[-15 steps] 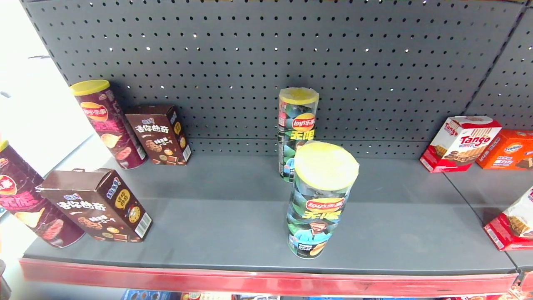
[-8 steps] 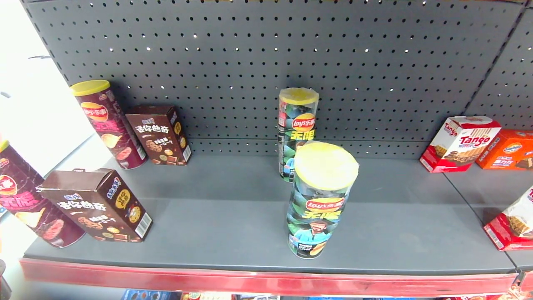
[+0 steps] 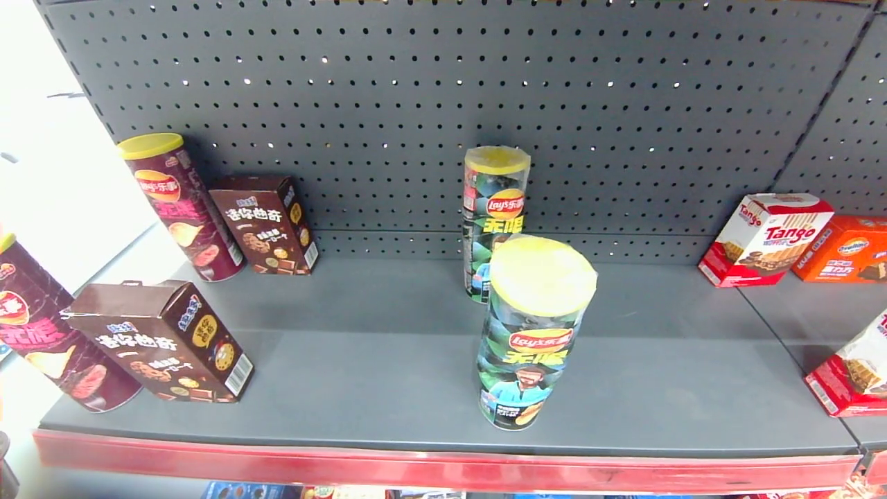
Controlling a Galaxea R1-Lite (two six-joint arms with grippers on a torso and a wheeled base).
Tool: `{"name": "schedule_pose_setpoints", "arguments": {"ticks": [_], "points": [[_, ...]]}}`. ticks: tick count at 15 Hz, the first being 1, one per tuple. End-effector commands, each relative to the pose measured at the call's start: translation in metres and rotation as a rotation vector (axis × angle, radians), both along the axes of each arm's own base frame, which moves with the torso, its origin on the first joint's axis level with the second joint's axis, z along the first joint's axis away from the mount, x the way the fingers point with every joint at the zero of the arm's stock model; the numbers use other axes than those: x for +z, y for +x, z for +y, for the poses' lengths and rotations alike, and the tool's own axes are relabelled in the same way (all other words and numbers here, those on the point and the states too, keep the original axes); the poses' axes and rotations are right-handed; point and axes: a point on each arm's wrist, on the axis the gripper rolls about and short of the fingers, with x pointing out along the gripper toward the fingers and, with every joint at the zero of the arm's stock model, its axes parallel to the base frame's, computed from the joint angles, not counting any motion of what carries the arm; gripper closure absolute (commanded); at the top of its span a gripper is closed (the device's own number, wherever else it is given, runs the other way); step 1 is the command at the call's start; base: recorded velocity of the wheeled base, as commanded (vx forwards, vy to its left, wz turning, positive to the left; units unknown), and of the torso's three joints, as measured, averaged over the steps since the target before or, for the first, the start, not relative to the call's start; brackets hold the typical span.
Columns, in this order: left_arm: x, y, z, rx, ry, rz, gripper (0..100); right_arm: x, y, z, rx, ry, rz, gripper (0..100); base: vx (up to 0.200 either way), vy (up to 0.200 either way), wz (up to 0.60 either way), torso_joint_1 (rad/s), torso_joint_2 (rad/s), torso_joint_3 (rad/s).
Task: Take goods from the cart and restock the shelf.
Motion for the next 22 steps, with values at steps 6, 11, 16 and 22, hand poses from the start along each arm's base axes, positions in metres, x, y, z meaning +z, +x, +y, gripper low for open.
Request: {"name": "schedule_pose_setpoints", "arguments": {"ticks": [6,11,16,22], "points": [[-0.022,0.003,-0.001,-0.028,0.007,0.205,0,0.0,0.0,0.0,0.001,0.0,0.001,0,0.0,0.0,0.0,0.0,0.0,0.0],[-0.028,0.005,0.005,0.262,-0.018,0.315,0,0.0,0.0,0.0,0.001,0.0,0.001,0,0.0,0.0,0.0,0.0,0.0,0.0],[-0.028,0.005,0.003,0.094,0.003,0.314,0,0.0,0.0,0.0,0.002,-0.002,0.0,0,0.0,0.0,0.0,0.0,0.0,0.0],[-0.028,0.005,0.003,0.099,0.001,0.312,0,0.09,0.026,0.006,-0.015,0.036,0.03,0,0.0,0.0,0.0,0.0,0.0,0.0]]}}
